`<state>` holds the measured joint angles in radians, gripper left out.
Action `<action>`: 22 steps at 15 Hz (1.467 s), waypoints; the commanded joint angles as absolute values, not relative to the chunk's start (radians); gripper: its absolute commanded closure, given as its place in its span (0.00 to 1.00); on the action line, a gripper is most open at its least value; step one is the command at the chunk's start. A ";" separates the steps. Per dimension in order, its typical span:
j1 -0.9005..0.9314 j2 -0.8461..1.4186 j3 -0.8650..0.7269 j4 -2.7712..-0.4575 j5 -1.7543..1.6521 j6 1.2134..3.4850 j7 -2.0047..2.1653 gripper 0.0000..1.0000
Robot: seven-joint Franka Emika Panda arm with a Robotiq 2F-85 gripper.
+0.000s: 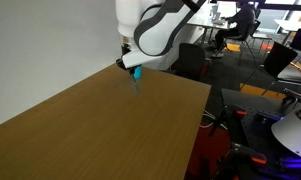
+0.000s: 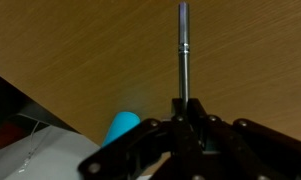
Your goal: Remove the pen from the cup and put it on the table
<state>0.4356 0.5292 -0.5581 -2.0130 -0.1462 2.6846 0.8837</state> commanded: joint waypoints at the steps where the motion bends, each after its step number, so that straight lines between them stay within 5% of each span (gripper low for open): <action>1: 0.336 0.515 -0.437 -1.964 -0.204 2.580 0.854 0.97; 7: 0.207 0.565 -0.240 -1.902 -0.192 2.544 0.699 0.97; 18: 0.158 0.717 -0.136 -1.753 -0.150 2.415 0.459 0.97; 20: 0.159 0.741 -0.134 -1.726 -0.141 2.392 0.441 0.63; 22: 0.161 0.759 -0.134 -1.705 -0.139 2.380 0.441 0.49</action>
<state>0.1782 0.7268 -0.1509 -1.7675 -0.1667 2.4359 0.4866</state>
